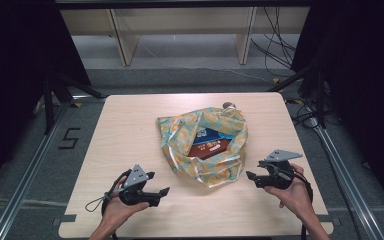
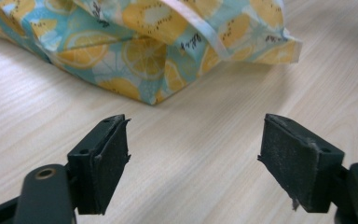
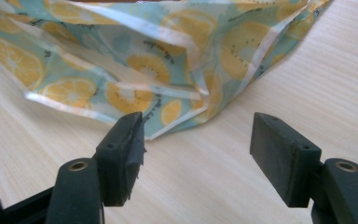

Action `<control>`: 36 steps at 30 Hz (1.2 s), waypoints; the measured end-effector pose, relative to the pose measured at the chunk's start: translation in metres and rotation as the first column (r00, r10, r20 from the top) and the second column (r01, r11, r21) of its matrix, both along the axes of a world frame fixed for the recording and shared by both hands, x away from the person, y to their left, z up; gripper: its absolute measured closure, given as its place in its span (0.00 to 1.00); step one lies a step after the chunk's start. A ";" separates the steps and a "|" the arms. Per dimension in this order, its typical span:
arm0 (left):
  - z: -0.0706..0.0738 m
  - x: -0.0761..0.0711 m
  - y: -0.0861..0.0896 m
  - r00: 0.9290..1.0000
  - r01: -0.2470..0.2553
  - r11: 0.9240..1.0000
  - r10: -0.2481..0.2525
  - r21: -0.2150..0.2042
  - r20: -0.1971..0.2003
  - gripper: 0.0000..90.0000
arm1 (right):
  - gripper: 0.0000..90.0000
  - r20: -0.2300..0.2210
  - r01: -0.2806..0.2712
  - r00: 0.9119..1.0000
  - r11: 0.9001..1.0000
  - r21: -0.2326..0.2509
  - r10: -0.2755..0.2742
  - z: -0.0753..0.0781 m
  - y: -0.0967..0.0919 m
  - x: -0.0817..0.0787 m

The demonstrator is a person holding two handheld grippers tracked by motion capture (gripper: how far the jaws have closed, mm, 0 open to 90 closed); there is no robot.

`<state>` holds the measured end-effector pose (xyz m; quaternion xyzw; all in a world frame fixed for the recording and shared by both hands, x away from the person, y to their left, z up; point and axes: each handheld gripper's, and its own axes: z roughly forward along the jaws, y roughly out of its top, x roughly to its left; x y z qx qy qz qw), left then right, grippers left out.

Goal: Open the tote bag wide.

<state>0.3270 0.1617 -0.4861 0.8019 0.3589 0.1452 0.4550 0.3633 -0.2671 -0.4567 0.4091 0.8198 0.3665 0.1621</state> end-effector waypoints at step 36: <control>-0.013 -0.014 -0.001 0.999 -0.022 0.999 0.022 0.030 -0.023 0.17 | 0.37 -0.076 -0.051 0.996 0.998 -0.023 0.049 -0.040 0.009 -0.044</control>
